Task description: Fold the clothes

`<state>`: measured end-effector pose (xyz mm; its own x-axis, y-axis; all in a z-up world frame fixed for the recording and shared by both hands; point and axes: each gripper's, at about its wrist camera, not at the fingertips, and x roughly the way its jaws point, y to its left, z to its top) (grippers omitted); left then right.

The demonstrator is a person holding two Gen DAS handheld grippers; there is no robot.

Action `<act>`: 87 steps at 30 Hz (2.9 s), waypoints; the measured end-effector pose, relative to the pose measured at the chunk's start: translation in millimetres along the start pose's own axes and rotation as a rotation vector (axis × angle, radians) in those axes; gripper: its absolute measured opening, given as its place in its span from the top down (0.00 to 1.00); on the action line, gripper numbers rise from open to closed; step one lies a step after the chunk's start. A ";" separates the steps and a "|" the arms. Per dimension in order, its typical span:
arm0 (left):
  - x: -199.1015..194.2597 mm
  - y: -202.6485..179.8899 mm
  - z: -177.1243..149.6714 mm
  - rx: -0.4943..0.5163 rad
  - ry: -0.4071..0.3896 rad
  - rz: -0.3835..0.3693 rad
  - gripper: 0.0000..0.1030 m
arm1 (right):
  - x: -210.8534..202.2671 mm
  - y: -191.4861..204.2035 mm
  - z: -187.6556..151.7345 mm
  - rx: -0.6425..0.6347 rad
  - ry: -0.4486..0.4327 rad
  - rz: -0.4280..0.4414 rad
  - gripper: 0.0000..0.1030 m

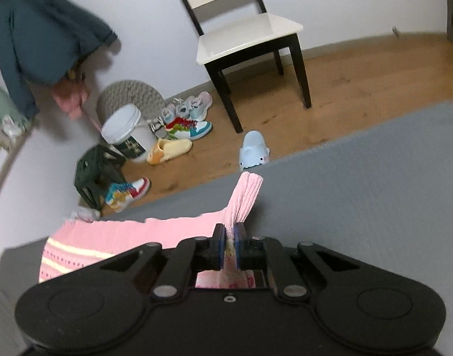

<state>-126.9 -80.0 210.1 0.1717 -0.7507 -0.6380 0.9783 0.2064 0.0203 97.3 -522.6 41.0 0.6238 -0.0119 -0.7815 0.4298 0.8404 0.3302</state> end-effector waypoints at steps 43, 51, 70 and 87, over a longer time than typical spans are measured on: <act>55.2 102.5 -102.3 -0.138 0.058 0.380 0.09 | 15.3 169.0 -80.3 -0.178 0.121 0.151 0.45; 86.3 138.4 -108.2 -0.257 0.148 0.345 0.09 | -7.6 166.1 -131.2 -0.357 0.102 0.256 0.45; 80.9 152.9 -139.9 -0.445 0.150 0.132 0.83 | 57.9 238.2 -116.7 -0.609 0.270 0.134 0.54; 7.5 124.7 -135.6 -0.475 -0.018 0.198 0.92 | 63.7 242.6 -87.1 -0.369 0.242 0.187 0.99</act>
<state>-19.4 25.1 103.5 0.3541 -0.6780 -0.6442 0.7667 0.6049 -0.2151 184.4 -272.3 25.2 0.4800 0.2476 -0.8416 0.0366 0.9528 0.3013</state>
